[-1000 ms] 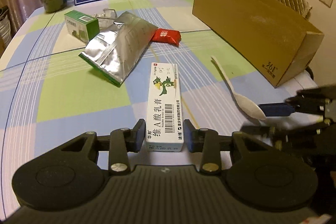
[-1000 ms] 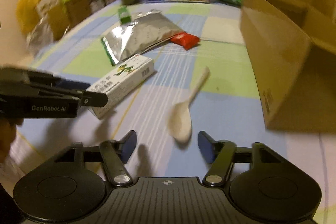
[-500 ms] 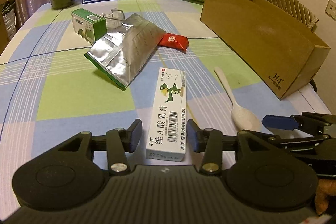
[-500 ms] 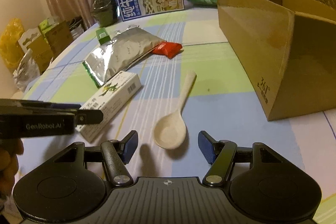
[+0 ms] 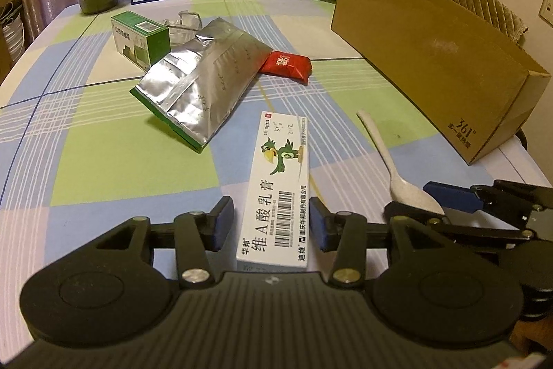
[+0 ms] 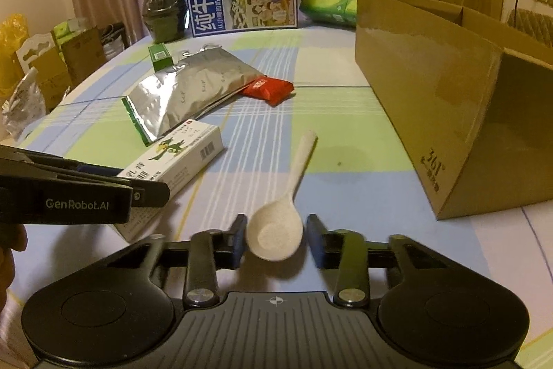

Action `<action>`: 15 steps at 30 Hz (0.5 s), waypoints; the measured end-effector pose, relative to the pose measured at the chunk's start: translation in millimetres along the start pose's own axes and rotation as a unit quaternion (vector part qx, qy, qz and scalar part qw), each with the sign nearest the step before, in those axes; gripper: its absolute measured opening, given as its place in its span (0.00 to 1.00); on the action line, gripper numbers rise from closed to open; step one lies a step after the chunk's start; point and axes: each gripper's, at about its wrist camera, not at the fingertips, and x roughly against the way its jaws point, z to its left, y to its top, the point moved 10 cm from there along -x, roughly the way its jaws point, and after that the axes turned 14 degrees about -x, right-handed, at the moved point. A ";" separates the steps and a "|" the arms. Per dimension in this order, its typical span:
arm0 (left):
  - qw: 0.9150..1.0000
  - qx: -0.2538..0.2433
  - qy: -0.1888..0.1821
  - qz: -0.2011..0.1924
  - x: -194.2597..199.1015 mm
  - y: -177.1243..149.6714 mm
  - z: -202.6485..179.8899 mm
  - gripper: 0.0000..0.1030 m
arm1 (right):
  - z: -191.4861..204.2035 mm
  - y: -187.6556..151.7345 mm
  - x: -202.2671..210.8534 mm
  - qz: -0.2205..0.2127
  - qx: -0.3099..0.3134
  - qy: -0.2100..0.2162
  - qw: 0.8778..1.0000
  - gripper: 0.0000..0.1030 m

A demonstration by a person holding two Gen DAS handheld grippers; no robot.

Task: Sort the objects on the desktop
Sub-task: 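Lift the ointment box and spoon, holding both tools closed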

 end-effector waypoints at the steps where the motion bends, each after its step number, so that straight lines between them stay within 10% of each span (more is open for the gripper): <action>1: 1.000 -0.002 0.000 0.001 -0.8 0.2 -0.8 0.40 | -1.3 0.2 0.4 0.001 0.002 -0.002 1.000 0.23; 10: 1.000 -0.003 -0.001 0.004 -1.9 0.7 -8.7 0.40 | -5.7 -4.2 11.5 -0.020 0.123 -0.071 0.990 0.23; 15: 1.000 0.004 -0.003 0.004 -2.1 -0.1 -8.6 0.40 | -15.0 -7.2 8.2 -0.004 0.068 -0.048 0.997 0.26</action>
